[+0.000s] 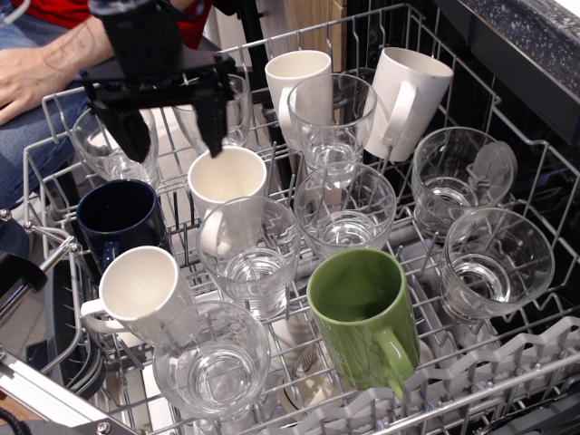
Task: Pick up green mug
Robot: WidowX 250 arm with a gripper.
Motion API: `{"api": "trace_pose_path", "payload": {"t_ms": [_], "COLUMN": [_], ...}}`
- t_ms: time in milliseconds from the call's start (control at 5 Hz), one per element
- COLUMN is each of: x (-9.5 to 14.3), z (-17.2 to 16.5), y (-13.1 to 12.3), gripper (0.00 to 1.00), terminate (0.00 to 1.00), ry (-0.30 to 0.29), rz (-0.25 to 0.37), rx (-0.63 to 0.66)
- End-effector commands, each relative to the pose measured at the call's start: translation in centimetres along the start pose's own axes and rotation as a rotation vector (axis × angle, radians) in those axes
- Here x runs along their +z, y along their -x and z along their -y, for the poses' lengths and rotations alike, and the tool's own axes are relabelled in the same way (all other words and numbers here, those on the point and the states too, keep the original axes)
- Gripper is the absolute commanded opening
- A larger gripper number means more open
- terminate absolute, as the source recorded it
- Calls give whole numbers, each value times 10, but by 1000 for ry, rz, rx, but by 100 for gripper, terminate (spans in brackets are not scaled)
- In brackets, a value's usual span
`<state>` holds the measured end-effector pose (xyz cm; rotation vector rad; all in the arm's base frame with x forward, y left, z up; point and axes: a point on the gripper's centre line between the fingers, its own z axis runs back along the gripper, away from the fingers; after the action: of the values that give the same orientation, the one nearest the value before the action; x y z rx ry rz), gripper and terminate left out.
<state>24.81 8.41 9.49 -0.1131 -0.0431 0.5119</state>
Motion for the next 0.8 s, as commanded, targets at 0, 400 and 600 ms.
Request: {"api": "trace_pose_path", "payload": {"t_ms": [0,400,600], "x": [-19,-70,-95], "z": [33,55,56], "y": [6,22,32], "gripper": [100,100,100], "terminate": [0,0,0], "ry": [-90,-180,-173], "rz": [36,124,170], "rx": [219,374,451]}}
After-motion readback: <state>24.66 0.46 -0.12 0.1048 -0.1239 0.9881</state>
